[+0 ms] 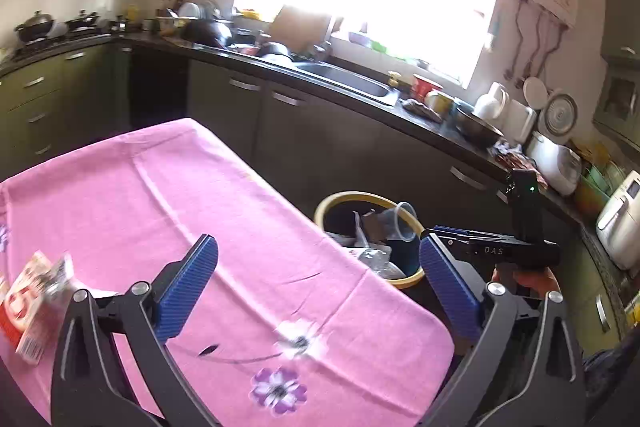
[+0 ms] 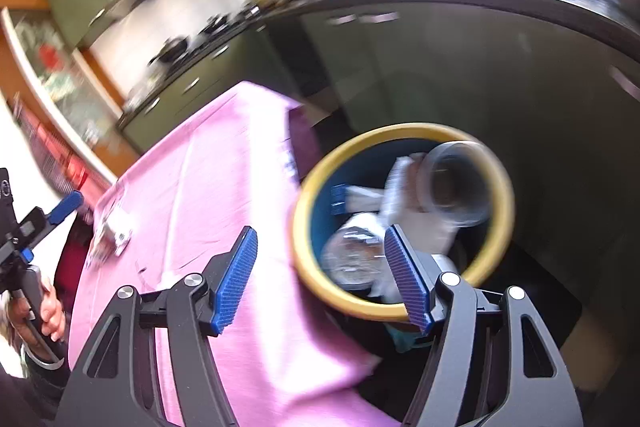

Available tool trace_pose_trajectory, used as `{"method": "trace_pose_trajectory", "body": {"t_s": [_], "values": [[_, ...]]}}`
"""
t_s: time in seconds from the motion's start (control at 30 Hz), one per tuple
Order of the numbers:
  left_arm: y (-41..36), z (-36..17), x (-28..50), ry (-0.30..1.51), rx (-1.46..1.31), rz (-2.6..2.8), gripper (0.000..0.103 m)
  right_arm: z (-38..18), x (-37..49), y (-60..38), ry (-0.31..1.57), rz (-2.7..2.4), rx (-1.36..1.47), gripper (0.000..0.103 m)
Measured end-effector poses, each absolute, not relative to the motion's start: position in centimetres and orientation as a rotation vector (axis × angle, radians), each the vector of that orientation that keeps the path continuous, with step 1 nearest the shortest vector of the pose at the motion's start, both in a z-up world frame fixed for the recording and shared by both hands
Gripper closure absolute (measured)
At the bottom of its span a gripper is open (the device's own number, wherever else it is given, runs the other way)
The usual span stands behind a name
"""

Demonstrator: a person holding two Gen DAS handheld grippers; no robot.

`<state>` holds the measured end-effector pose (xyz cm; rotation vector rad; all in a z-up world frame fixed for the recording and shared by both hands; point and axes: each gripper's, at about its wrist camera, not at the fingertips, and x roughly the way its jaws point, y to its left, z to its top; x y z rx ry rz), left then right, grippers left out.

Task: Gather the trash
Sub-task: 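Carry the tube package over the bin and open the left gripper, then grasp the crumpled snack wrapper with the right gripper, then carry the snack wrapper over the bin and open the right gripper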

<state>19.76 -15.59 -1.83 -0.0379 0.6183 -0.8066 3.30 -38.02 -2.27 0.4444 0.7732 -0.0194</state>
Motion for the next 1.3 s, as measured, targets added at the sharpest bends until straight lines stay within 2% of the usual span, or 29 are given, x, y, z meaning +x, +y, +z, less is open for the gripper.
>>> {"method": "trace_pose_trajectory", "body": {"t_s": [0.17, 0.33, 0.6, 0.87, 1.03, 1.17, 1.3], "values": [[-6.3, -0.9, 15.9, 0.553, -0.081, -0.550, 0.007, -2.3, 8.9, -29.1, 0.824, 0.200, 0.317, 0.037], [-0.1, -0.8, 12.9, 0.533, -0.094, -0.390, 0.007, -2.1, 13.6, -19.0, 0.854, 0.422, 0.161, 0.037], [2.8, -1.8, 10.7, 0.512, -0.102, -0.327, 0.007, -2.2, 18.1, -5.7, 0.832, 0.653, -0.171, 0.033], [3.1, -2.7, 10.3, 0.538, -0.120, -0.340, 0.007, -5.5, 23.7, -1.0, 0.934, 0.641, -0.270, 0.035], [3.5, -3.2, 10.1, 0.554, -0.132, -0.329, 0.007, -6.8, 24.8, 0.1, 0.967, 0.638, -0.296, 0.042], [3.5, -3.4, 9.9, 0.566, -0.148, -0.328, 0.007, -6.9, 24.8, 0.3, 0.976, 0.639, -0.289, 0.069], [3.5, -3.3, 9.8, 0.568, -0.160, -0.336, 0.007, -6.0, 24.0, -0.9, 0.968, 0.652, -0.243, 0.073]]}}
